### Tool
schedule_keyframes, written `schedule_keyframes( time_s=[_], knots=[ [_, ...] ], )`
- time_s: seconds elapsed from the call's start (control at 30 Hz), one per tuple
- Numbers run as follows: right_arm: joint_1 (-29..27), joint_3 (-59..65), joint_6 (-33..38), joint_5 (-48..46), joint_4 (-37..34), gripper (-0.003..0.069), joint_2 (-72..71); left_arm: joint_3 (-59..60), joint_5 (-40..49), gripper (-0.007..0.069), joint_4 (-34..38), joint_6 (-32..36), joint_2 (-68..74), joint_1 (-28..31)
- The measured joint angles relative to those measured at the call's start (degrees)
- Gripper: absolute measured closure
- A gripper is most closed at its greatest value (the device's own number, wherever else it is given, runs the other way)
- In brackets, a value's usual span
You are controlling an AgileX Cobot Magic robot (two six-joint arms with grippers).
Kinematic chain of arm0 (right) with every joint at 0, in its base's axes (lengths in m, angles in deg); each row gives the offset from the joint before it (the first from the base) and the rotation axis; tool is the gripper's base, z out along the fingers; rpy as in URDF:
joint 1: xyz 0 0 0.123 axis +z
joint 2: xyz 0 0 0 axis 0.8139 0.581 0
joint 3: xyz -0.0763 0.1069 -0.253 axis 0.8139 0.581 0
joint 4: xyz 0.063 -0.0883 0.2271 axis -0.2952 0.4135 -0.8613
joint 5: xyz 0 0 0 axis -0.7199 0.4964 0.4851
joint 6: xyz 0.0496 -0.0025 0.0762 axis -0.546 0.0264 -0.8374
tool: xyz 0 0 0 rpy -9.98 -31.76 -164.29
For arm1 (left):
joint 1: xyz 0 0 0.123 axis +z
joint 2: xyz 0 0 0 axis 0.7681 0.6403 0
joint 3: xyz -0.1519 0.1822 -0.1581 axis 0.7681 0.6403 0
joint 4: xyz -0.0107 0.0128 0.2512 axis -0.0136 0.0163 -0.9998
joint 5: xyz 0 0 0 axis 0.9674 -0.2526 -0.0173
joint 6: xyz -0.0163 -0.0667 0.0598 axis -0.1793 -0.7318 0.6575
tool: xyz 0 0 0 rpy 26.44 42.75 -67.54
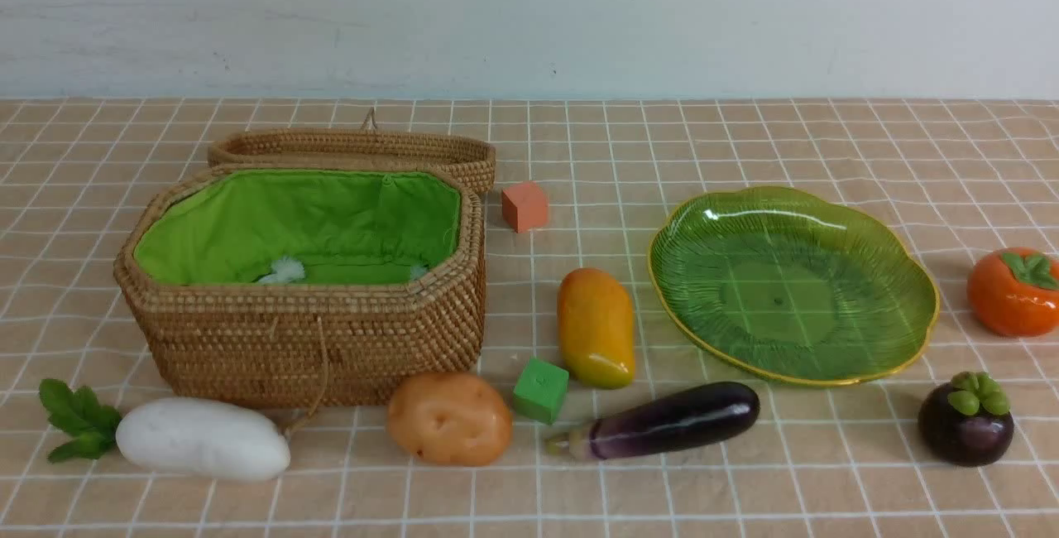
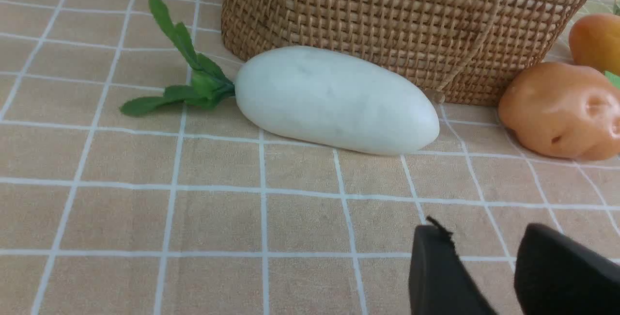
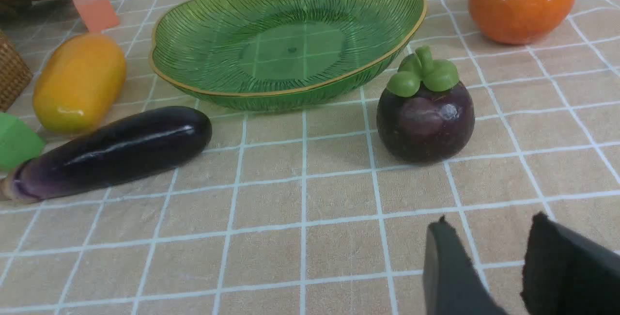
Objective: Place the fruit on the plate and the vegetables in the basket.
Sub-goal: Take a daikon with your left arm and place it on the basket on the left.
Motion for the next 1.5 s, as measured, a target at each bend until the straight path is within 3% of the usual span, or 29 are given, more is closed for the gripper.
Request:
schedule_keyframes(
  time_s=[0.97,1.1,1.33,1.43,1.5],
  knots=[
    [0.0,0.0,0.0,0.0,0.0,0.0417,0.0,0.0,-1.33,0.0386,0.17,-0.1,0.0,0.0],
    [0.0,0.0,0.0,0.0,0.0,0.0417,0.0,0.0,-6.69,0.0386,5.88,-3.85,0.0,0.0],
    [0.0,0.0,0.0,0.0,0.0,0.0417,0.0,0.0,-24.67,0.0387,22.55,-13.78,0.0,0.0],
    [0.0,0.0,0.0,0.11,0.0,0.0417,0.0,-0.76,-24.08,0.0421,25.21,-14.35,0.0,0.0],
    [0.0,0.07,0.0,0.72,0.0,0.0417,0.0,-4.52,-17.44,0.0491,24.62,-13.94,0.21,0.0]
  ],
)
